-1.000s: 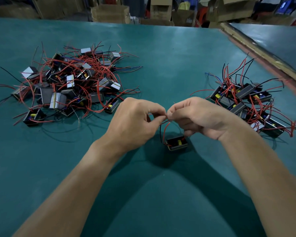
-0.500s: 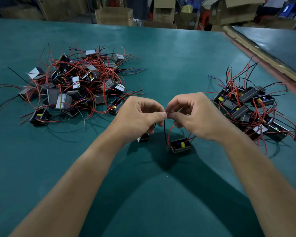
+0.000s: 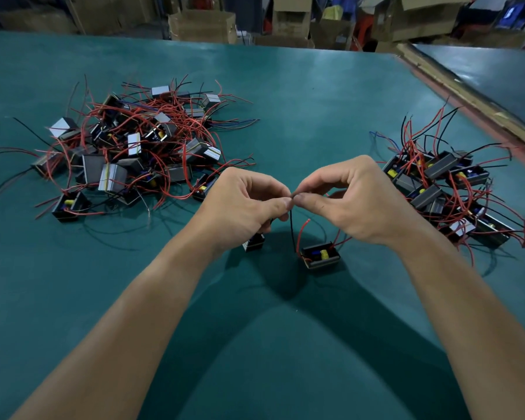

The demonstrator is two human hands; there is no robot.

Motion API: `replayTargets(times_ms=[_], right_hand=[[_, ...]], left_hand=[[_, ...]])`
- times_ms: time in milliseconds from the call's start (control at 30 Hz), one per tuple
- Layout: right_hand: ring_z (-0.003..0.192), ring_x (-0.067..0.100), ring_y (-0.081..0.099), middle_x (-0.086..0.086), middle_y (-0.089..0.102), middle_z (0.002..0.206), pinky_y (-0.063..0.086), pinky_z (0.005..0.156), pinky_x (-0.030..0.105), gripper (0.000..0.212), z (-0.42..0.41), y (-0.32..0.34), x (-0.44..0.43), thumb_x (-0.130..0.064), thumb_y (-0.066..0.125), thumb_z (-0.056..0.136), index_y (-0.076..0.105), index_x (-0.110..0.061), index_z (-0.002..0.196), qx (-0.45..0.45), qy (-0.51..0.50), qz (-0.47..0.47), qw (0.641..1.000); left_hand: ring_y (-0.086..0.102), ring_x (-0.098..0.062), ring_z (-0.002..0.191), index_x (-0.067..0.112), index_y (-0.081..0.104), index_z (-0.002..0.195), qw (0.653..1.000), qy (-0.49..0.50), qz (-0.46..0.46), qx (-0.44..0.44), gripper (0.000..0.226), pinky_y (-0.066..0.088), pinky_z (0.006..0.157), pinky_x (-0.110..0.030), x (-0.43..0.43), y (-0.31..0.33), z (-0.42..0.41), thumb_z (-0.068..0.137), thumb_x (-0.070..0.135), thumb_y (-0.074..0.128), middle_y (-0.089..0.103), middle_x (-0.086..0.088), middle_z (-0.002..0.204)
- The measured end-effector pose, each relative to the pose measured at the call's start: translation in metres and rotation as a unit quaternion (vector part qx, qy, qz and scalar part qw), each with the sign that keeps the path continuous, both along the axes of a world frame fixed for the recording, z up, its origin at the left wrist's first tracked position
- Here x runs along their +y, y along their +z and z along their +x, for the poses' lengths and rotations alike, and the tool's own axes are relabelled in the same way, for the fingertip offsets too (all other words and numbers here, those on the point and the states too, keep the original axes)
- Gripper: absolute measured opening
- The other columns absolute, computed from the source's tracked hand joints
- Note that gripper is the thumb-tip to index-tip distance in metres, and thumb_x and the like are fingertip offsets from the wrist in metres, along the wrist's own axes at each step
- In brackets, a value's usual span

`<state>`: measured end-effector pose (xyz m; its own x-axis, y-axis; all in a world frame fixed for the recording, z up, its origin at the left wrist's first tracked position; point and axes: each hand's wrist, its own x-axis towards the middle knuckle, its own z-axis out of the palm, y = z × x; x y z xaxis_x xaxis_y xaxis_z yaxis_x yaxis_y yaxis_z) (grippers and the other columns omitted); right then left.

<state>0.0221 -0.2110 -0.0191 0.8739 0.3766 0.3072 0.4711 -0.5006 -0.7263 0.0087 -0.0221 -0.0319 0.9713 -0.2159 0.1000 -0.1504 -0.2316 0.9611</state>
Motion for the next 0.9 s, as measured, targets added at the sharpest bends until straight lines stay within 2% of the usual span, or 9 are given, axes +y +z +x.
replayTargets(times_ms=[200,333,400,500,600,733,800,900], right_hand=[[0.069,-0.003,0.066,-0.015,0.074,0.074,0.046,0.066,0.009,0.011,0.0024,-0.0032,0.0003,-0.019,0.077,0.086,0.076,-0.027,0.077,0.014,-0.002,-0.004,1.000],[0.071,0.006,0.070,-0.010,0.075,0.073,0.051,0.065,0.017,0.010,0.0024,-0.0052,0.0025,-0.020,0.078,0.084,0.077,-0.026,0.077,0.010,-0.010,-0.003,1.000],[0.066,0.010,0.069,-0.005,0.075,0.070,0.053,0.064,0.026,0.008,0.0023,-0.0065,0.0037,-0.020,0.080,0.083,0.078,-0.020,0.075,0.016,-0.022,0.006,1.000],[0.056,0.008,0.055,0.005,0.072,0.064,0.044,0.055,0.029,0.013,0.0032,-0.0073,0.0039,-0.022,0.082,0.079,0.077,-0.015,0.069,0.047,-0.044,0.046,0.997],[0.057,0.013,0.051,0.012,0.070,0.065,0.041,0.053,0.034,0.016,0.0022,-0.0070,0.0065,-0.021,0.081,0.080,0.076,-0.015,0.066,0.053,-0.045,0.076,0.995],[0.061,0.019,0.057,0.015,0.072,0.070,0.048,0.056,0.044,0.015,0.0020,-0.0074,0.0082,-0.017,0.077,0.084,0.076,-0.015,0.069,0.044,-0.035,0.087,0.995],[0.061,0.019,0.058,0.013,0.073,0.070,0.048,0.055,0.041,0.013,0.0035,-0.0084,0.0079,-0.015,0.079,0.083,0.074,-0.014,0.071,0.041,-0.035,0.105,0.993],[0.058,0.015,0.063,0.003,0.073,0.069,0.052,0.058,0.028,0.009,0.0033,-0.0098,0.0084,-0.011,0.080,0.081,0.074,-0.014,0.075,0.011,-0.030,0.101,0.994]], left_hand=[[0.044,-0.016,0.048,0.015,0.075,0.076,0.998,-0.004,0.048,-0.034,0.014,0.038,0.046,-0.023,0.0002,-0.0011,0.0005,0.086,0.007,0.071,0.064,0.005,0.057],[0.040,-0.015,0.048,0.017,0.077,0.077,0.994,0.002,0.083,-0.066,0.012,0.032,0.046,-0.025,0.0008,-0.0033,0.0007,0.084,0.009,0.071,0.065,-0.007,0.059],[0.038,-0.012,0.045,0.020,0.076,0.075,0.992,0.010,0.095,-0.084,0.014,0.030,0.045,-0.021,0.0002,-0.0051,0.0002,0.082,0.009,0.071,0.063,0.001,0.055],[0.035,-0.006,0.040,0.021,0.076,0.074,0.989,0.015,0.104,-0.108,0.015,0.027,0.042,-0.014,-0.0015,-0.0051,-0.0020,0.083,0.010,0.072,0.056,0.015,0.048],[0.030,-0.003,0.037,0.018,0.076,0.075,0.987,0.016,0.102,-0.123,0.013,0.023,0.040,-0.012,-0.0024,-0.0046,-0.0025,0.084,0.010,0.071,0.052,0.017,0.043],[0.028,-0.004,0.039,0.018,0.076,0.077,0.988,0.002,0.101,-0.119,0.012,0.023,0.040,-0.015,-0.0020,-0.0031,-0.0033,0.085,0.011,0.069,0.049,0.016,0.043],[0.032,-0.006,0.040,0.018,0.076,0.078,0.989,0.006,0.098,-0.111,0.013,0.026,0.041,-0.017,-0.0018,-0.0037,-0.0028,0.085,0.011,0.068,0.051,0.015,0.044],[0.041,-0.012,0.046,0.017,0.074,0.076,0.994,0.016,0.089,-0.069,0.013,0.037,0.045,-0.028,-0.0037,-0.0040,-0.0002,0.085,0.009,0.068,0.059,0.010,0.051]])
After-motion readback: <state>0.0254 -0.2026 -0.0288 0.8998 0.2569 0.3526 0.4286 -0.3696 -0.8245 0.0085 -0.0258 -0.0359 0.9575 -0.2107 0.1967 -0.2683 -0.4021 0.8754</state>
